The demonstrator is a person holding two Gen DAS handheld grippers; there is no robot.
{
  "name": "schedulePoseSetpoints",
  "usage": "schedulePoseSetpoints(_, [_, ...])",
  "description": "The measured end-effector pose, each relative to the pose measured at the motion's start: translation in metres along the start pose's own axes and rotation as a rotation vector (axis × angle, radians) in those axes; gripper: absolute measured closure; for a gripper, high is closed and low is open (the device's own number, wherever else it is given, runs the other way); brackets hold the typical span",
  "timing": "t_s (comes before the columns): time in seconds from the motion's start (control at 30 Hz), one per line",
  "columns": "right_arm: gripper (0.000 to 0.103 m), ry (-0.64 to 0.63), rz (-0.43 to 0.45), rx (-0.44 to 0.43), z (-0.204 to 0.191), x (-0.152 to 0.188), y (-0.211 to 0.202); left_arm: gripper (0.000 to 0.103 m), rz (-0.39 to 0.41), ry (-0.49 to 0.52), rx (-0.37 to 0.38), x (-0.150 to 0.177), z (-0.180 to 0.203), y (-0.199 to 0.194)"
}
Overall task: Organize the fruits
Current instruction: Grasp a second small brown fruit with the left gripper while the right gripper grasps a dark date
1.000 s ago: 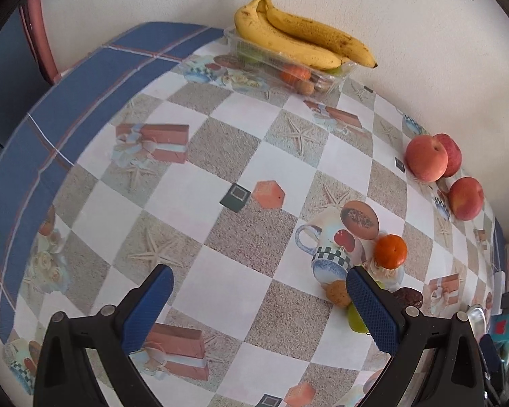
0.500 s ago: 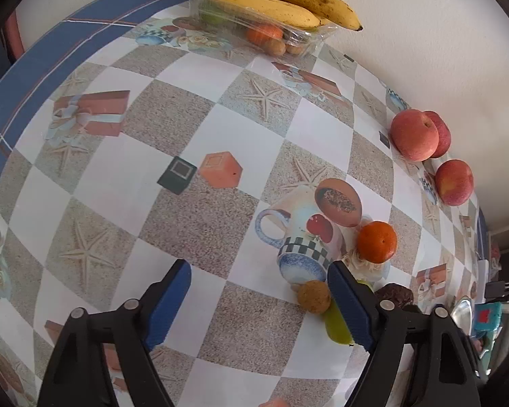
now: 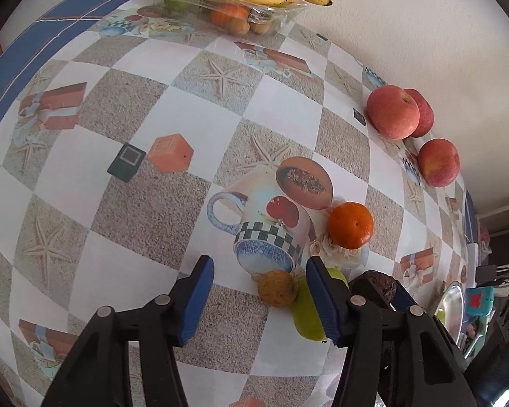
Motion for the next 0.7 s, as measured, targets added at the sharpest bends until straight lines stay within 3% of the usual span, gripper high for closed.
schedulePoseSetpoints(0.17, [0.058,-0.004,0.008,-0.016,-0.005,-0.001,0.0,0.065,-0.01,-0.012,0.032,0.004,0.003,-0.003])
schedulePoseSetpoints(0.3, [0.058,-0.001,0.011,-0.019,-0.005,-0.002,0.0,0.08,-0.013,-0.047,0.067,0.006,0.004,-0.003])
schedulePoseSetpoints(0.43, [0.058,0.006,0.01,-0.023,-0.004,-0.001,-0.001,0.08,-0.025,-0.075,0.096,0.007,0.0,-0.003])
schedulePoseSetpoints(0.67, [0.059,0.033,0.01,-0.023,0.001,0.001,-0.004,0.081,0.003,-0.132,0.074,0.0,-0.02,-0.012])
schedulePoseSetpoints(0.7, [0.064,0.043,0.017,-0.03,0.003,0.0,-0.006,0.081,0.012,-0.141,0.07,-0.001,-0.024,-0.015])
Point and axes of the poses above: each gripper's, at about its wrist camera, not at the fingertips, and y roughly the way its jaws point, z to its right, x to its underside, the point moved 10 cm from there along y, roughly the way its jaws point, and after that the axes turned 1 degree about -x, right-handed, at the moved point
